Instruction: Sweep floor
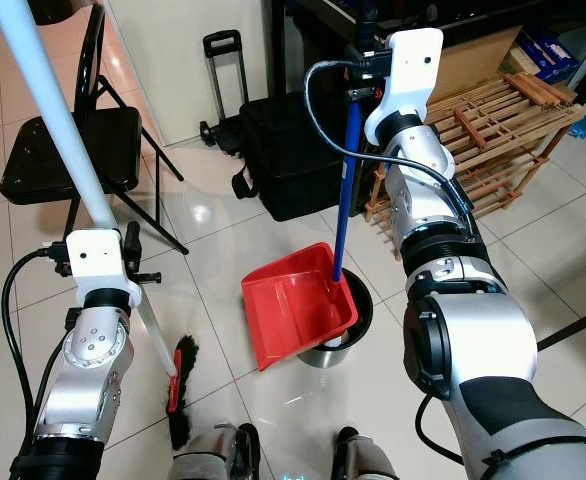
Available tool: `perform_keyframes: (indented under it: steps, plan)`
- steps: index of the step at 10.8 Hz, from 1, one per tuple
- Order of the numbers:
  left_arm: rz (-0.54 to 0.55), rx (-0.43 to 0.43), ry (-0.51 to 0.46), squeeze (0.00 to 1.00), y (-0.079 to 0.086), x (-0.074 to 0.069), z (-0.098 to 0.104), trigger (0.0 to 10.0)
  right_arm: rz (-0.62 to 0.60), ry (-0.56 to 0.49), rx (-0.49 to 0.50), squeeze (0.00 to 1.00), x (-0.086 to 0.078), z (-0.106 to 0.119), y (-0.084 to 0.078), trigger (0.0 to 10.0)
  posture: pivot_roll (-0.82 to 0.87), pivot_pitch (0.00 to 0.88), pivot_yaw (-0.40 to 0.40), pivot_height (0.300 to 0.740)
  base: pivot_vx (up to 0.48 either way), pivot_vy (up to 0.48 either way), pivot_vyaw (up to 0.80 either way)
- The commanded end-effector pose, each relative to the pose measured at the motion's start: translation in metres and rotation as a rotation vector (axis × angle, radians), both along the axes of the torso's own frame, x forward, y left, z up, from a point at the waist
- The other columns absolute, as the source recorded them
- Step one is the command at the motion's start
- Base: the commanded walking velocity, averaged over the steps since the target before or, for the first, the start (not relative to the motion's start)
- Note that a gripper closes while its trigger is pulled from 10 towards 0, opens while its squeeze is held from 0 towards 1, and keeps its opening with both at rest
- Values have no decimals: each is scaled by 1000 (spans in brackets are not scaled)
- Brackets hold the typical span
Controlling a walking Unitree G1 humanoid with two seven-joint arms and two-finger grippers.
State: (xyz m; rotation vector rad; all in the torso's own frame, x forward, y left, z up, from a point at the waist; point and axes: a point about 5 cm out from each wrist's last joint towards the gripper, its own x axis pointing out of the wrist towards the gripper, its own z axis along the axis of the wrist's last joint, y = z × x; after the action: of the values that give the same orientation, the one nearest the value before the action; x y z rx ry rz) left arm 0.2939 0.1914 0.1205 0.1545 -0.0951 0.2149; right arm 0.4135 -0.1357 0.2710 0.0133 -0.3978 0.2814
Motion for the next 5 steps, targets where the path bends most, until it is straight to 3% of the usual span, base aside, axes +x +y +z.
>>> perform_keyframes:
  steps: [1, 5]
  plan:
    - [10, -1, -24, 0, 0, 1, 6, 10000, 8, -27, 7, 0, -1, 7, 1, 10000, 64, 150, 2, 740, 0, 0, 0]
    - [13, -1, -26, 0, 1, 1, 6, 10000, 9, -25, 7, 0, 0, 7, 1, 10000, 63, 154, 0, 740, 0, 0, 0]
